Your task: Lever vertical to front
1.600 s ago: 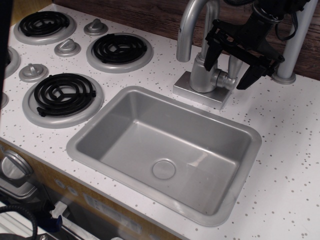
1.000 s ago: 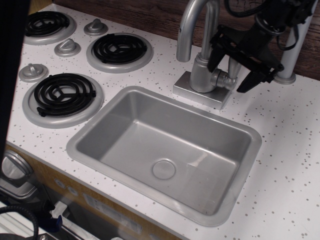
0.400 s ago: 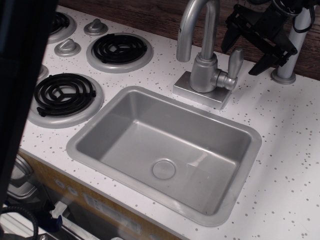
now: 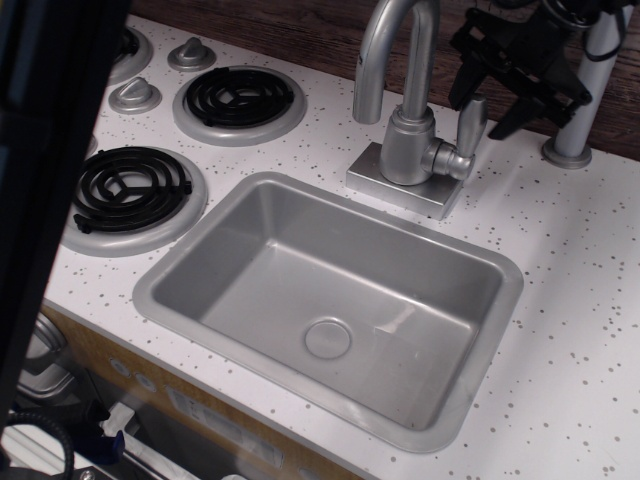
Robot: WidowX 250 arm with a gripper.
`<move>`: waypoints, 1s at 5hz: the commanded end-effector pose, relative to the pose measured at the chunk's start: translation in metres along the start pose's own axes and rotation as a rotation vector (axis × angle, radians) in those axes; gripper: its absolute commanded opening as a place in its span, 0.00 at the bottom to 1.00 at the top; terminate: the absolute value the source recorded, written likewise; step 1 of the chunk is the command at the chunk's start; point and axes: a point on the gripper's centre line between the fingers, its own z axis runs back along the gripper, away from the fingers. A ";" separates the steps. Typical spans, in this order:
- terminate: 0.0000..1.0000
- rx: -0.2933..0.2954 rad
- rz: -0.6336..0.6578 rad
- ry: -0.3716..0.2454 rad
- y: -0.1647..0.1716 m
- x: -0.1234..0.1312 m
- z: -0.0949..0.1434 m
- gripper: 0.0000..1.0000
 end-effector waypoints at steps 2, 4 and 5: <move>0.00 -0.026 0.114 0.041 -0.001 -0.030 0.011 0.00; 0.00 -0.092 0.155 0.122 -0.004 -0.044 -0.005 0.00; 0.00 -0.138 0.171 0.113 -0.005 -0.051 -0.020 0.00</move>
